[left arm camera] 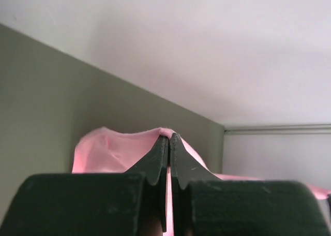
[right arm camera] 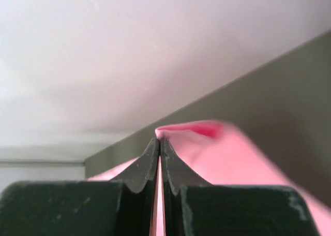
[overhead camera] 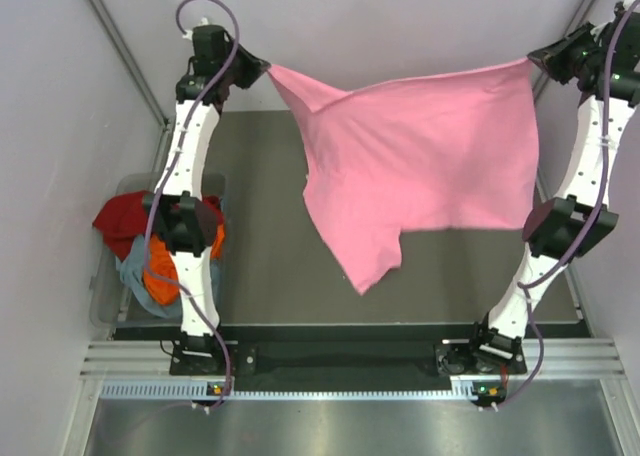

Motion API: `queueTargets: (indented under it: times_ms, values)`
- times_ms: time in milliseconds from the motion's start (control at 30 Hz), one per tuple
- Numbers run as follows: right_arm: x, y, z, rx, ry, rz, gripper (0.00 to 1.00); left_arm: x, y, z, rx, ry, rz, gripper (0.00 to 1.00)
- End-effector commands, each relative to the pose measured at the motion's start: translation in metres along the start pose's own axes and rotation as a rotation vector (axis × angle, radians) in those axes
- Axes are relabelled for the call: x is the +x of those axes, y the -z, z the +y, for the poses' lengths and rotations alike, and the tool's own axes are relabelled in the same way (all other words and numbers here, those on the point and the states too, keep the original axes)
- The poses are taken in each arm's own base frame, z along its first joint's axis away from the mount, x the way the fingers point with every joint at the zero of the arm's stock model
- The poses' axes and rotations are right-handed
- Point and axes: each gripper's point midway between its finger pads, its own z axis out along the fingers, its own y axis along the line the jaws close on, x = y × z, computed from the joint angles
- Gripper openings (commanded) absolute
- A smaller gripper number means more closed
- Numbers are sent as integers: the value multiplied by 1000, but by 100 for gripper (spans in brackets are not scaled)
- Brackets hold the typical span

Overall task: Fold and stack the t-shirts
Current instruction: Flatten the tshirt out

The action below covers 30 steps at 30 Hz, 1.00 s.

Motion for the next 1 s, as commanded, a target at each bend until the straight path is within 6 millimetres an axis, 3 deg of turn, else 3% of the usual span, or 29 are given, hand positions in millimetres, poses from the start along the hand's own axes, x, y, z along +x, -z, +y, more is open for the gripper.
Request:
queueTargets:
  times_ms: [0, 33, 67, 100, 167, 200, 233, 267, 300, 333, 367, 400, 433, 467, 533, 567, 600, 633, 667, 700, 733, 767, 800, 833, 900, 967]
  values:
    - [-26, 94, 84, -194, 90, -95, 0, -74, 110, -129, 355, -81, -240, 0]
    - [-24, 102, 77, -144, 80, -104, 0, -77, 126, -136, 371, -90, -258, 0]
    - [-21, 119, 81, -123, 86, -112, 0, -86, 173, -163, 453, -112, -311, 0]
    - [-19, 128, 75, -89, 90, -115, 0, -83, 186, -166, 462, -121, -315, 0]
    - [-2, 152, 58, 0, 77, -108, 0, -61, 218, -163, 472, -134, -291, 0]
    - [3, 160, 50, 29, 84, -110, 0, -38, 203, -136, 408, -134, -241, 0]
    - [12, 170, 34, 106, 86, -110, 0, -28, 214, -132, 405, -137, -232, 0]
    - [29, 185, 21, 169, 89, -97, 0, -18, 251, -141, 448, -150, -246, 0]
    - [41, 192, 8, 218, 112, -82, 0, -7, 256, -130, 425, -153, -229, 0]
    - [52, 199, -6, 269, 116, -72, 0, 14, 248, -103, 366, -145, -180, 0]
    - [76, 209, -21, 301, 122, -39, 0, 19, 274, -100, 376, -145, -190, 0]
    - [89, 213, -30, 320, 121, -21, 0, 42, 265, -71, 315, -124, -129, 0]
    - [101, 217, -38, 341, 117, -6, 0, 52, 272, -62, 313, -121, -109, 0]
    - [123, 225, -52, 368, 108, 24, 0, 58, 296, -61, 338, -120, -118, 0]
    - [144, 235, -68, 411, 107, 43, 0, 84, 299, -27, 265, -105, -62, 0]
    - [162, 244, -80, 440, 103, 57, 0, 88, 317, -23, 273, -110, -73, 0]
    - [170, 249, -89, 468, 102, 57, 0, 103, 315, -3, 232, -102, -36, 0]
    - [183, 253, -108, 533, 97, 66, 0, 114, 327, 6, 228, -103, -15, 0]
    - [185, 264, -108, 545, 106, 31, 0, 129, 331, 13, 238, -102, 39, 0]
    - [187, 270, -113, 572, 107, 20, 0, 151, 325, 35, 199, -73, 102, 0]
    - [189, 277, -128, 645, 110, -3, 0, 162, 337, 42, 214, -62, 120, 0]
    - [189, 287, -129, 662, 113, -42, 0, 178, 341, 53, 209, -44, 168, 0]
    - [188, 293, -133, 689, 115, -62, 0, 200, 336, 79, 161, -7, 218, 0]
    - [189, 300, -144, 749, 116, -81, 0, 209, 346, 88, 168, -1, 219, 0]
    - [189, 312, -149, 791, 114, -126, 0, 234, 347, 117, 118, 28, 283, 0]
    - [194, 317, -153, 812, 100, -136, 0, 249, 353, 129, 107, 36, 322, 0]
